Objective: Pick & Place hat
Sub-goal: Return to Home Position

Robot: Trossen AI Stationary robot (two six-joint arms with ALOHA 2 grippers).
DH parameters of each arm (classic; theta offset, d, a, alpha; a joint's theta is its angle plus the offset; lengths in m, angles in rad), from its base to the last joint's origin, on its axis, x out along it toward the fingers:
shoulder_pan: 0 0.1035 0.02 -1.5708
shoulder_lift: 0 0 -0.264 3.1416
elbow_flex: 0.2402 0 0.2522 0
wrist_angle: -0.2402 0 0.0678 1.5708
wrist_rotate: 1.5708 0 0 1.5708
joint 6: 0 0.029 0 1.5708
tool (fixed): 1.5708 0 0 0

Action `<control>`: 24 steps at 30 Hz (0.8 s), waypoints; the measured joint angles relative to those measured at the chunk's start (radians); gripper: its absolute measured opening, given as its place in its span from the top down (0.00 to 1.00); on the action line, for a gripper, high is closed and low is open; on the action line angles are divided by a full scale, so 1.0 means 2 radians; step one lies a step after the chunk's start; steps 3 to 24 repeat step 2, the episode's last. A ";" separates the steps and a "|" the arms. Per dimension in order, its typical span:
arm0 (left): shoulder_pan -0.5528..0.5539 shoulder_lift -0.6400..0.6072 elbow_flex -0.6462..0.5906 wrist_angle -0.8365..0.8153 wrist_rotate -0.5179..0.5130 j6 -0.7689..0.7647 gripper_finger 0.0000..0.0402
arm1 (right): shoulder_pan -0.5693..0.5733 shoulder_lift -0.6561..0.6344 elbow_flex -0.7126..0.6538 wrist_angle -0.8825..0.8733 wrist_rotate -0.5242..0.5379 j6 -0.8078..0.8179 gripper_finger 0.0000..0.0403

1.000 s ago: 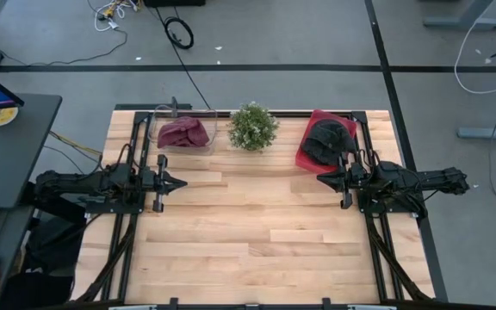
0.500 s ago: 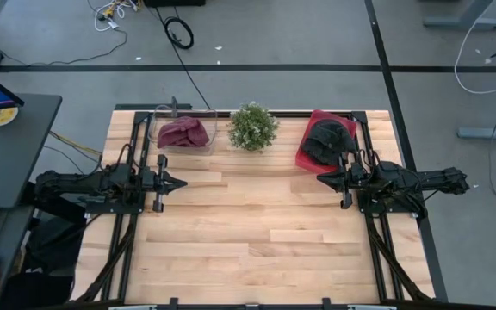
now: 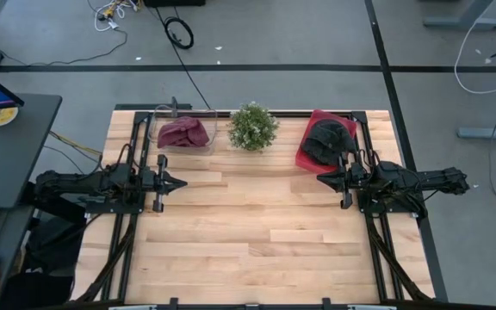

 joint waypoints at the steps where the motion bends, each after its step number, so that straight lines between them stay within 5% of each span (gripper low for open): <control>1: 0.000 0.000 0.000 0.000 0.000 0.000 0.98 | 0.000 0.000 0.000 0.000 0.000 0.000 0.92; 24: 0.000 0.000 0.000 0.000 0.000 0.000 0.98 | 0.000 0.000 0.000 0.000 0.000 0.000 0.92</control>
